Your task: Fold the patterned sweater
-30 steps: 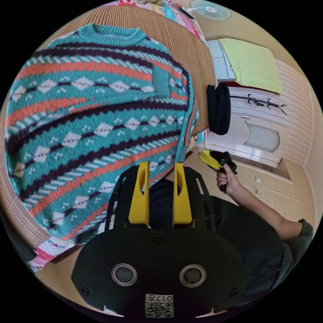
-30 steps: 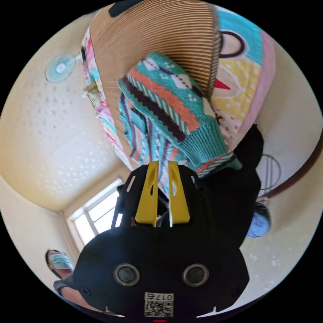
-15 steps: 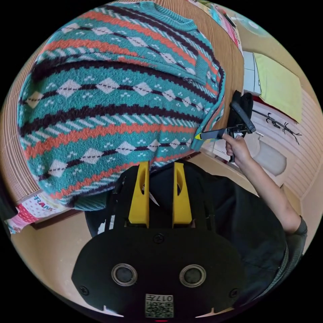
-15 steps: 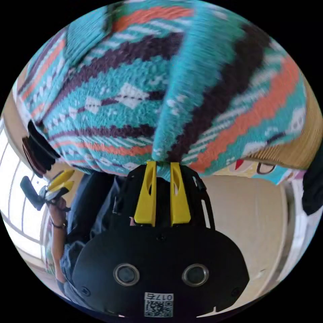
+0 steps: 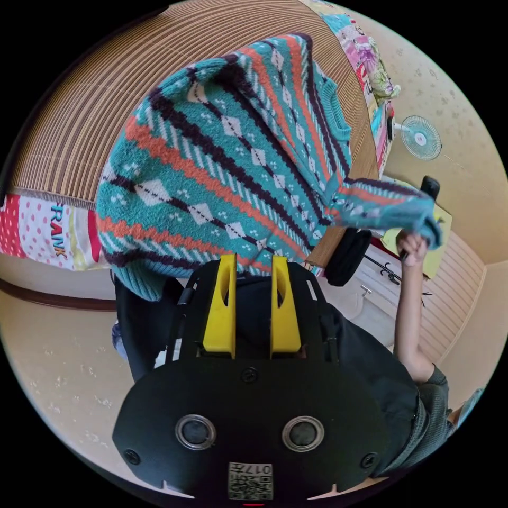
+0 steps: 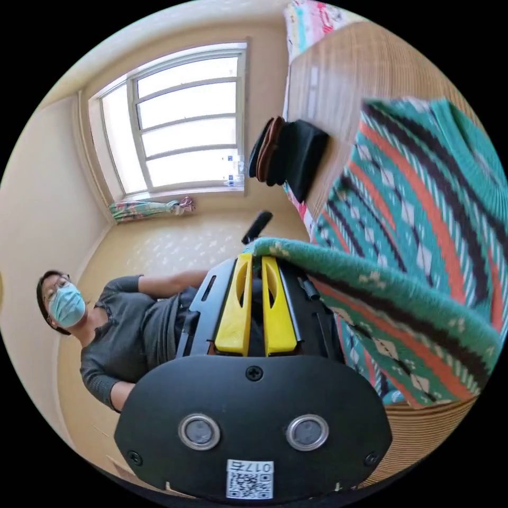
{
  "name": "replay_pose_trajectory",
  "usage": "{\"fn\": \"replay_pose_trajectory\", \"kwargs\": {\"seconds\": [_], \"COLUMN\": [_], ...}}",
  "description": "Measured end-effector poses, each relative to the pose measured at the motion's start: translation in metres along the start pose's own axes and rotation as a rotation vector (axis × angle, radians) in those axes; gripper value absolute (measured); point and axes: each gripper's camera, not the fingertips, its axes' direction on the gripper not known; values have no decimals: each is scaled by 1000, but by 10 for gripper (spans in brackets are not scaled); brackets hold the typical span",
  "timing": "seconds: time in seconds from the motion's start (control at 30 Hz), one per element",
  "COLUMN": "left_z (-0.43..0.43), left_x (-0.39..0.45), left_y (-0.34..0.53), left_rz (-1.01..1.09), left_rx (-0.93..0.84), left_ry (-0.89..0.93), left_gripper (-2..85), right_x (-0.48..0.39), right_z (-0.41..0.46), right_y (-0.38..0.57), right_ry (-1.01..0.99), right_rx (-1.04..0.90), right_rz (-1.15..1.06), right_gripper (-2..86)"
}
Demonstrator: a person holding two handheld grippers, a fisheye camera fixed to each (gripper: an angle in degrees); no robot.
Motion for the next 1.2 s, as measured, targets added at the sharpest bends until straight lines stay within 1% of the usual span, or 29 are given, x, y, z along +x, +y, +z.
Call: {"fn": "replay_pose_trajectory", "kwargs": {"seconds": [0.03,0.1,0.17,0.27,0.33,0.43,0.5,0.53,0.6,0.63,0.7,0.8,0.93,1.0,1.07,1.13,1.17,1.2], "left_z": [0,-6,-13,-26,-34,-46,-63,-68,-95,-100,-112,-110,-96,-96,-99,-97,-93,-90], "left_x": [2,11,17,20,14,-6,-26,-31,-47,-51,-68,-84,-97,-96,-91,-89,-86,-82], "left_y": [1,7,12,21,27,37,45,47,57,58,53,38,12,-5,-16,-25,-31,-35], "left_rz": [2,19,36,54,45,8,-29,-34,-52,-55,-52,-24,10,26,33,23,38,79], "left_rx": [-5,-12,-3,14,23,25,41,48,98,102,50,-61,-178,-188,-173,-212,-265,-319], "left_ry": [-4,-22,-31,-44,-57,-112,-178,-194,-250,-256,-256,-274,-267,-242,-233,-266,-285,-275], "left_gripper": [101,101,102,103,104,108,112,112,114,115,124,136,148,148,144,130,112,88], "right_x": [-6,-19,-24,-12,14,76,121,129,150,152,155,152,149,144,141,141,143,147], "right_z": [-3,-13,-20,-25,-19,3,29,37,70,78,112,152,182,183,176,167,162,159], "right_y": [-13,-49,-53,-24,12,99,184,206,290,309,372,422,431,412,391,369,353,335], "right_ry": [39,221,230,169,151,105,19,-3,-57,-61,-66,-57,-44,32,127,223,257,258], "right_rx": [15,98,170,271,305,345,411,432,516,536,584,599,593,595,594,582,565,536], "right_rz": [13,106,111,76,116,295,462,498,642,676,811,973,1071,1070,1061,1061,1050,1028], "right_gripper": [48,76,87,87,79,73,75,76,82,84,99,134,196,219,225,226,223,202]}}
